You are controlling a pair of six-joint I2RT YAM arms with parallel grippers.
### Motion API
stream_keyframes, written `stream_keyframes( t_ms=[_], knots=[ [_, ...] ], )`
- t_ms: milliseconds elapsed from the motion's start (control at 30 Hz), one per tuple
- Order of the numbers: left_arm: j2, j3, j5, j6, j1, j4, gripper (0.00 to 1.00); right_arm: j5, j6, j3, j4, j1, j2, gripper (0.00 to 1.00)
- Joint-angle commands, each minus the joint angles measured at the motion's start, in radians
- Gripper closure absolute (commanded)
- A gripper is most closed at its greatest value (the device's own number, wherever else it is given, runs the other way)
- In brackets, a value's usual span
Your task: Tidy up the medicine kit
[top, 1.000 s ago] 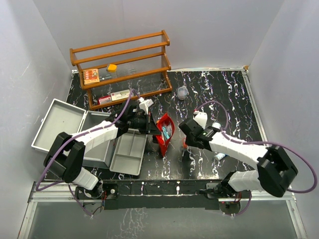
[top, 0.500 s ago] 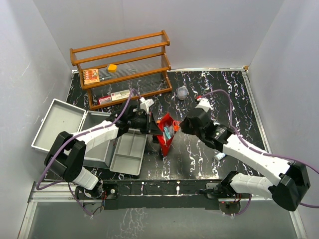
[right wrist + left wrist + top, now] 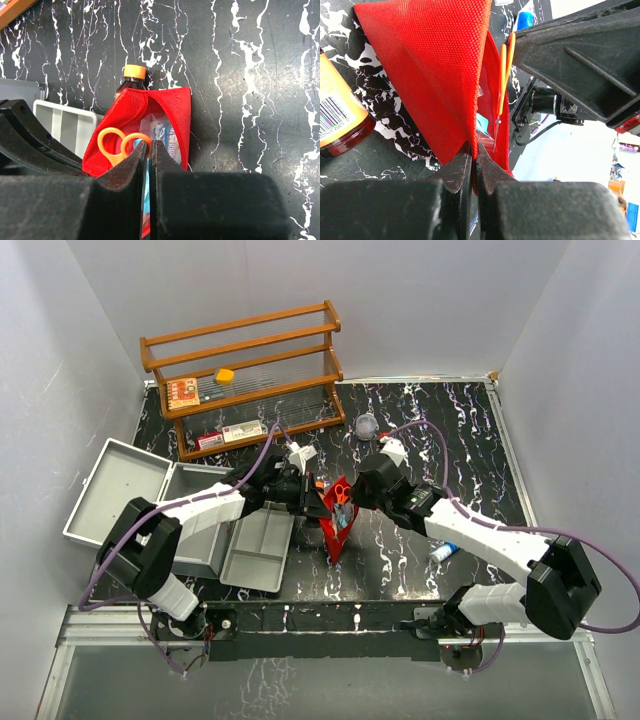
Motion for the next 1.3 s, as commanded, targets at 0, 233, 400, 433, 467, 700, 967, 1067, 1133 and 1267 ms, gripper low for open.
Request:
stream_keyframes(
  t_ms=[0,233,400,433,467,700,967,1067,1133,1267],
  knots=[
    [-0.013,0.031,0.031,-0.004,-0.006,0.021,1.0,0.025,0.027,0.011,0.046,-0.002,0.011,1.0],
    [-0.011,0.034,0.035,0.002,-0.007,0.02,1.0,0.033,0.01,0.013,0.022,-0.002,0.054,1.0],
    [-0.005,0.035,0.042,-0.001,-0.008,0.027,1.0,0.024,-0.008,0.019,0.008,-0.002,0.054,0.88],
    [-0.003,0.036,0.042,0.0,-0.008,0.027,1.0,0.023,-0.01,0.021,0.005,-0.002,0.048,0.84],
    [-0.003,0.037,0.042,0.0,-0.008,0.026,1.0,0.024,-0.013,0.023,0.003,-0.002,0.04,0.81],
    [0.01,0.057,0.047,-0.007,-0.014,0.036,1.0,0.042,-0.038,0.022,-0.037,-0.004,-0.027,0.74],
    [0.046,0.077,0.154,-0.059,-0.042,0.149,1.0,0.125,-0.042,0.003,-0.135,-0.005,-0.165,0.73],
    [0.069,0.093,0.156,-0.069,-0.058,0.154,1.0,0.191,-0.015,-0.005,-0.214,-0.005,-0.211,0.68],
    [0.091,0.107,0.149,-0.07,-0.074,0.15,1.0,0.228,0.01,-0.011,-0.273,-0.007,-0.233,0.66],
    [0.145,0.134,0.119,-0.08,-0.103,0.147,1.0,0.224,0.062,-0.039,-0.365,-0.007,-0.268,0.64]
  ],
)
